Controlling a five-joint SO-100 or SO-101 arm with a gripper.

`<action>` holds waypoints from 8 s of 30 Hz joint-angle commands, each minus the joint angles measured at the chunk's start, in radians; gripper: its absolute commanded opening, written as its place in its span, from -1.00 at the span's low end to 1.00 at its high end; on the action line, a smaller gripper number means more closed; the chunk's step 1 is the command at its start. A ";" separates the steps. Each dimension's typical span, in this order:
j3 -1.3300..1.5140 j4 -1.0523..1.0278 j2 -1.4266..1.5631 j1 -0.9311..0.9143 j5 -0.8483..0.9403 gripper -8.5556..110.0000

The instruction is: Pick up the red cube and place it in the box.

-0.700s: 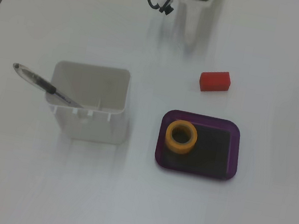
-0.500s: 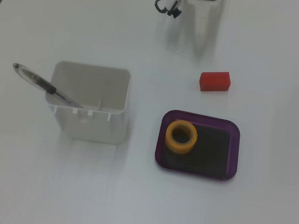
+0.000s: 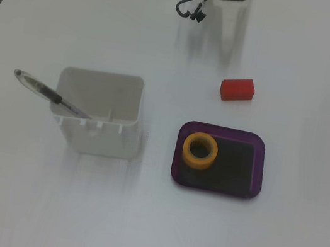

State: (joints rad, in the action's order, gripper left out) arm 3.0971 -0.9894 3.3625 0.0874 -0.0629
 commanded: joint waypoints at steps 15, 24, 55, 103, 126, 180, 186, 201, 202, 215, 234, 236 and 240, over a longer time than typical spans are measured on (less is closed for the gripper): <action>-0.483 0.135 -0.469 -0.048 0.084 -0.63; -1.049 -0.144 -1.216 0.118 0.081 -0.49; -1.338 -0.072 -1.861 0.094 0.084 -0.85; -2.194 -0.080 -2.326 0.087 -0.137 -0.87; -2.194 -0.083 -2.407 0.080 -0.075 -0.85; -0.413 -0.126 -0.281 -0.060 0.058 -0.44; -0.184 -0.114 -0.058 -0.110 0.058 -0.44; -0.035 -0.120 0.094 -0.098 0.058 -0.58; -0.035 -0.120 0.094 -0.098 0.058 -0.66; -0.034 -0.120 0.095 -0.098 0.051 -0.86; -0.034 -0.120 0.095 -0.098 0.052 -0.86; -0.034 -0.120 0.095 -0.098 0.052 -0.86; -0.034 -0.120 0.095 -0.098 0.052 -0.86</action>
State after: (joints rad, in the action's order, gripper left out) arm 3.0572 -1.1198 3.3579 -0.0123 -0.0046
